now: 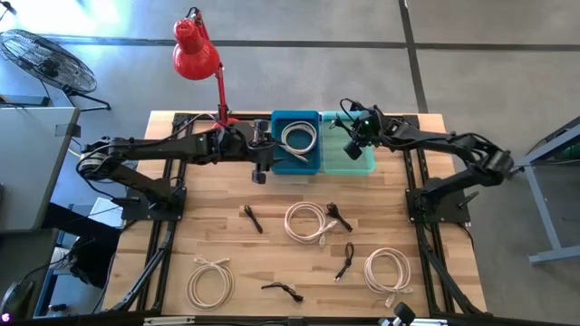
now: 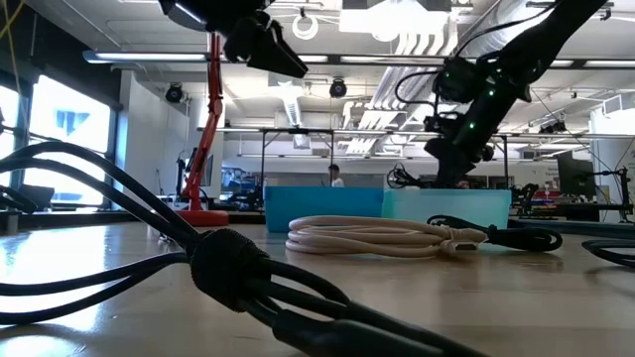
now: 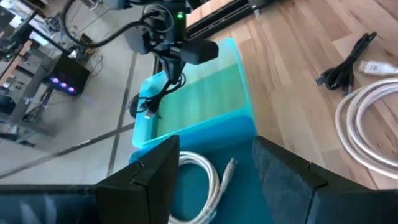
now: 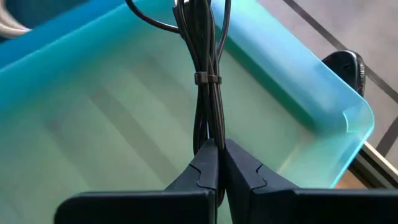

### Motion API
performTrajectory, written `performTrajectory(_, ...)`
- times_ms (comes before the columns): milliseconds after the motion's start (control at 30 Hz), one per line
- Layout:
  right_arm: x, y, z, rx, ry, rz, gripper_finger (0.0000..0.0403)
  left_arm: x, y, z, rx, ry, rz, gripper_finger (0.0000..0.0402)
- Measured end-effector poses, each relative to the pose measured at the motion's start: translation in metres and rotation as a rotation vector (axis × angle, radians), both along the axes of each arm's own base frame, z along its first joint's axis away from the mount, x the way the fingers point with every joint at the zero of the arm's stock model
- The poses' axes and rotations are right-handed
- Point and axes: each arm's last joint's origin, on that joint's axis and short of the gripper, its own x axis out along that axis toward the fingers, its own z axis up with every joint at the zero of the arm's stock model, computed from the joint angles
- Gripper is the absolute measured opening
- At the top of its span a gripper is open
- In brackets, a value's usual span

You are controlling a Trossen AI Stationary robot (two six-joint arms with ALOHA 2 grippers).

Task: Pick & Place USB Port
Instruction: Put the black charger cable into the green bin

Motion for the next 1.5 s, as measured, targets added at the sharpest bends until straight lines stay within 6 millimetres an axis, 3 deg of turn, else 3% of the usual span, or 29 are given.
performTrajectory(300,-0.003,-0.008,-0.008,0.003,0.030,-0.022,0.0005,-0.022,-0.004,0.012,0.010,0.032,0.067,0.0198)
performTrajectory(733,0.000,-0.011,-0.004,-0.038,-0.011,-0.024,0.0116,-0.059,-0.011,0.019,-0.068,0.120,0.119,0.0198)
performTrajectory(933,0.005,-0.013,0.001,-0.052,-0.100,0.025,0.0144,-0.078,-0.015,0.023,-0.126,0.151,0.121,0.0198)
performTrajectory(1267,0.010,-0.003,0.036,-0.058,-0.383,0.269,0.0147,-0.113,-0.023,0.043,-0.144,0.056,0.097,0.0198)
performTrajectory(1500,0.012,0.018,0.064,-0.121,-0.503,0.487,0.0149,-0.123,-0.026,0.049,-0.094,0.035,0.017,0.0198)
